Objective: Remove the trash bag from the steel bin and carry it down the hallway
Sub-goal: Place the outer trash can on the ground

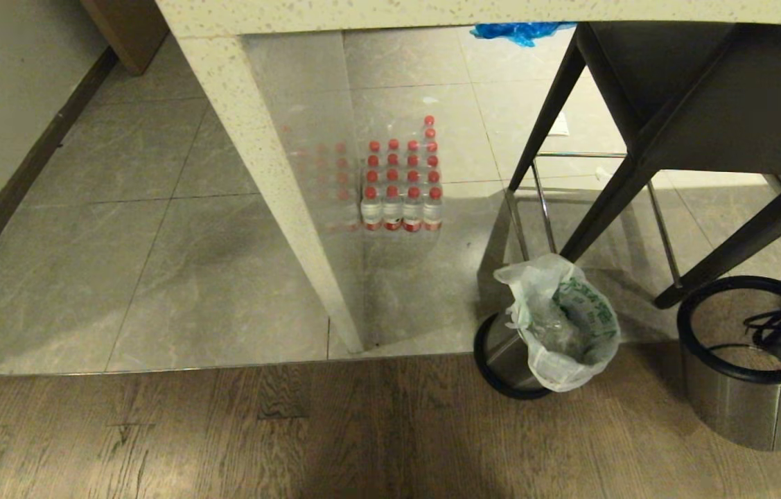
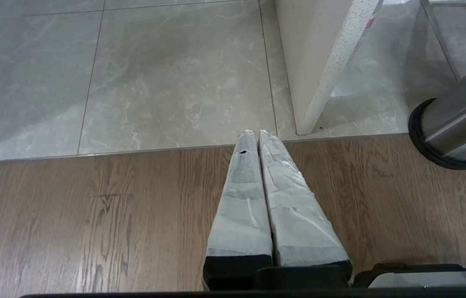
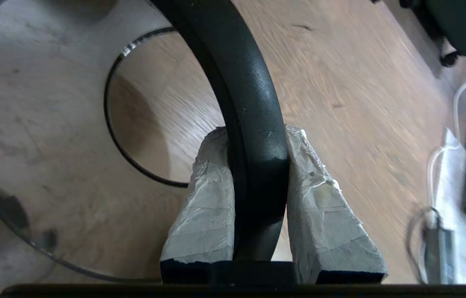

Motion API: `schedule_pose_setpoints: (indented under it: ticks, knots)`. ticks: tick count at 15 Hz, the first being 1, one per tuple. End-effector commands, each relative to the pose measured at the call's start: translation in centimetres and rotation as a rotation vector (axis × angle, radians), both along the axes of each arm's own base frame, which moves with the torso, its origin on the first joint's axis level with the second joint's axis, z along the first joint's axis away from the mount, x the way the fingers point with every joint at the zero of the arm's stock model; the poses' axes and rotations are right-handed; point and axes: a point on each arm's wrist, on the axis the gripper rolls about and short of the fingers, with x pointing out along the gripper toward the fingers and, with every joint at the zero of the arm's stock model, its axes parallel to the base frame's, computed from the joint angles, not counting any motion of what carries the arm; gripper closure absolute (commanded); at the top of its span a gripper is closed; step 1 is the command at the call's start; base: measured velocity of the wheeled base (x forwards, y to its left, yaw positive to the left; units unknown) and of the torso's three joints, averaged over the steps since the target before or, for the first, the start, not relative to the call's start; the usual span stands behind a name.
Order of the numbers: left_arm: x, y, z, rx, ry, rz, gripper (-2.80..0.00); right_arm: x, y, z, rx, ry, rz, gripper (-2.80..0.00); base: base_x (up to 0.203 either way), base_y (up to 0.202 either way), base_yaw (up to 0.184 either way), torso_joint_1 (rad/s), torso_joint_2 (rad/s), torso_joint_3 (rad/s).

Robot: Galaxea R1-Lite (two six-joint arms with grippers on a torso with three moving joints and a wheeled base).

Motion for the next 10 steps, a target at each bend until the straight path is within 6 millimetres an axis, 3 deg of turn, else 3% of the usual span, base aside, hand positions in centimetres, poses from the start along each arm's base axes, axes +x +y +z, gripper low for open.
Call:
schedule_pose_setpoints:
  ticks: [1, 7, 8, 10]
  knots:
    - [0.0, 0.0, 0.0, 0.0, 0.001, 0.0, 0.0, 1.5, -0.8, -3.4, 0.02, 0.045, -0.005, 0.0, 0.0, 0.0, 0.0, 0.0, 0.0, 0.0]
    - [0.0, 0.0, 0.0, 0.0, 0.0, 0.0, 0.0, 3.7, -1.9, -6.5, 0.021, 0.053, -0.006, 0.0, 0.0, 0.0, 0.0, 0.0, 0.0, 0.0]
    - [0.0, 0.0, 0.0, 0.0, 0.001, 0.0, 0.0, 3.6, -2.0, -6.6, 0.024, 0.058, -0.009, -2.8, 0.0, 0.0, 0.0, 0.0, 0.0, 0.0]
    - [0.0, 0.0, 0.0, 0.0, 0.0, 0.0, 0.0, 3.4, -2.3, -6.3, 0.017, 0.052, -0.019, -2.8, 0.0, 0.0, 0.0, 0.0, 0.0, 0.0]
